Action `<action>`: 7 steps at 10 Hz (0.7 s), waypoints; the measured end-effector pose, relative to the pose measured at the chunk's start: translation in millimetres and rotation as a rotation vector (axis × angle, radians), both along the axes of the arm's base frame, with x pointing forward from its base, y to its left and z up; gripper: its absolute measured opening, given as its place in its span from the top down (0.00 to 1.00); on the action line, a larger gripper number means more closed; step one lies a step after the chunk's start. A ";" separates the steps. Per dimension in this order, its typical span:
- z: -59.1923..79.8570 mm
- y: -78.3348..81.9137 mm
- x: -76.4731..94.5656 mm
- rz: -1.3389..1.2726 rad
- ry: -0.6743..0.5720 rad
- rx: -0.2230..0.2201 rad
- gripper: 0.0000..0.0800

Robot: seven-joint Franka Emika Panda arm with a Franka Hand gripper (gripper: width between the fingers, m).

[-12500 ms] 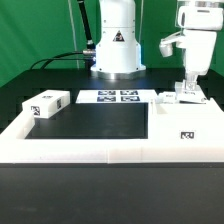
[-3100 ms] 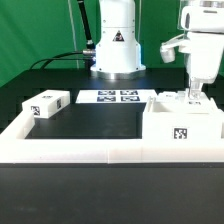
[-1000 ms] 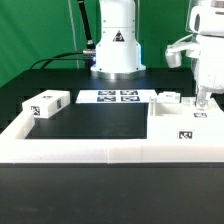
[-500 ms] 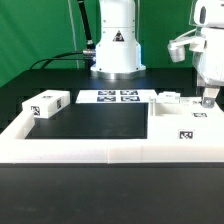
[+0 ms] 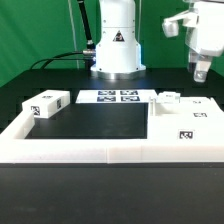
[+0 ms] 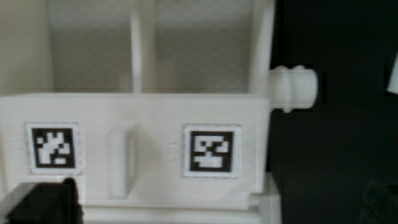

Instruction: Assemble cabinet

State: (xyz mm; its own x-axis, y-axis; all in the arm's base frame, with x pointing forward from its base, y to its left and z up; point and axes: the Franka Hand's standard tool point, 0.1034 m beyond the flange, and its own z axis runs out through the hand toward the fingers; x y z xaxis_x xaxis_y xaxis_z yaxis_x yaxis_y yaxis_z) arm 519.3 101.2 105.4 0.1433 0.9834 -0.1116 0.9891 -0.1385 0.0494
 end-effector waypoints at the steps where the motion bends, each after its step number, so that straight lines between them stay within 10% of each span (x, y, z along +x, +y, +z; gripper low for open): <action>1: -1.5 -2.5 -16.8 -0.005 0.002 0.002 0.00; 3: -14.5 -4.8 -49.4 -0.049 0.025 0.003 0.00; 7: -12.3 -5.0 -42.9 -0.048 0.018 0.005 0.00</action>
Offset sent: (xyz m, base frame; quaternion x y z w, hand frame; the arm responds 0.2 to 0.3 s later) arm 0.0000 0.0000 0.0000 0.0000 0.0000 0.0000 1.0000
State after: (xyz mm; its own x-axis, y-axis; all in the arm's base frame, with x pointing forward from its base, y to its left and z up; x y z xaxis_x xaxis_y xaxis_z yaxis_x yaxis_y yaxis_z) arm 476.4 96.2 93.1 0.1884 0.9759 -0.1101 0.9820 -0.1861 0.0307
